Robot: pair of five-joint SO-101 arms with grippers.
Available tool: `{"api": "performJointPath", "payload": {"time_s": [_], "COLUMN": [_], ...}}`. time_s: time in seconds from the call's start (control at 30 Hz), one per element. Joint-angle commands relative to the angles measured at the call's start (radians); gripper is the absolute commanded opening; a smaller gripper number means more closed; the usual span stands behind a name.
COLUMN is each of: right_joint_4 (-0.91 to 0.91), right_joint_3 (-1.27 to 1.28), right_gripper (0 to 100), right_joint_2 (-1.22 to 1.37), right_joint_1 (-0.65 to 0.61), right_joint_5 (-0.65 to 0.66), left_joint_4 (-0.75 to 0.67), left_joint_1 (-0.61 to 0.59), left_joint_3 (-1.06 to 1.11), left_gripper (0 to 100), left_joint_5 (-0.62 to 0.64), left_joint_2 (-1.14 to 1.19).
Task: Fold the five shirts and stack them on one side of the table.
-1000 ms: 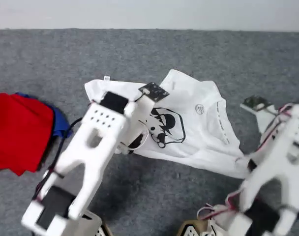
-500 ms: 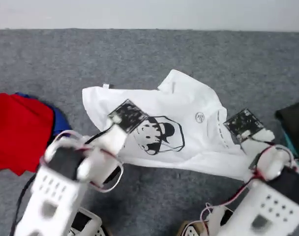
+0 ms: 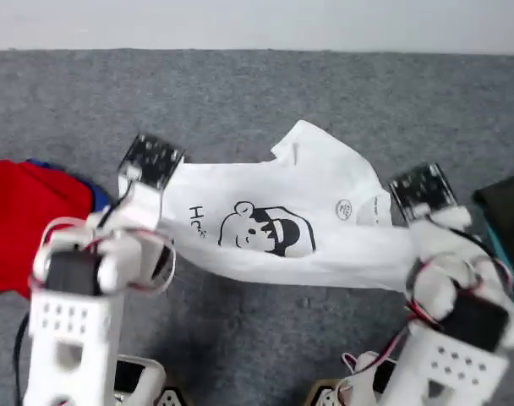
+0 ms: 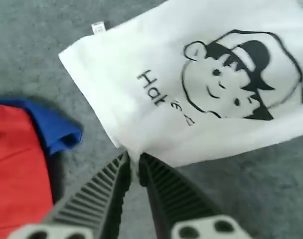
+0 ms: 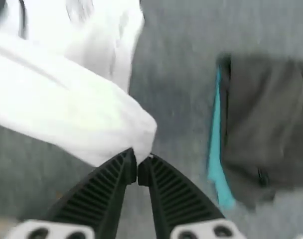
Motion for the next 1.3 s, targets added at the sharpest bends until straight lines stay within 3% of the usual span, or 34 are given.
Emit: {"api": "performJointPath", "payload": {"time_s": [0.0, 0.17, 0.33, 0.6, 0.9, 1.1, 1.17, 1.27], "right_joint_4": [-0.097, -0.185, -0.228, -0.159, 0.044, 0.067, 0.068, 0.09], "right_joint_3": [-0.008, -0.064, -0.285, -0.881, -1.668, -2.058, -2.13, -2.193], "right_gripper": [0.9, 0.9, 0.9, 0.9, 0.9, 0.9, 4.2, 20.3], "right_joint_2": [0.088, 0.331, 0.611, 1.162, 1.715, 1.997, 2.058, 2.103], "right_joint_1": [-0.105, -0.133, -0.134, -0.142, -0.259, -0.282, -0.283, -0.295], "right_joint_5": [-0.089, -0.133, -0.135, -0.198, -0.195, -0.192, -0.192, -0.193], "left_joint_4": [-0.048, -0.051, -0.049, -0.049, -0.048, -0.048, -0.048, -0.032], "left_joint_1": [-0.029, -0.028, -0.029, -0.043, -0.193, -0.252, -0.252, -0.245], "left_joint_3": [-0.125, -0.348, -0.527, -0.72, -0.883, -0.931, -0.931, -0.929], "left_gripper": [1, 1, 1, 1, 1, 1, 2, 3], "left_joint_5": [-0.02, -0.018, -0.018, 0.069, 0.13, 0.13, 0.13, 0.13], "left_joint_2": [0.233, 0.508, 0.744, 1.003, 1.203, 1.264, 1.267, 1.27]}}
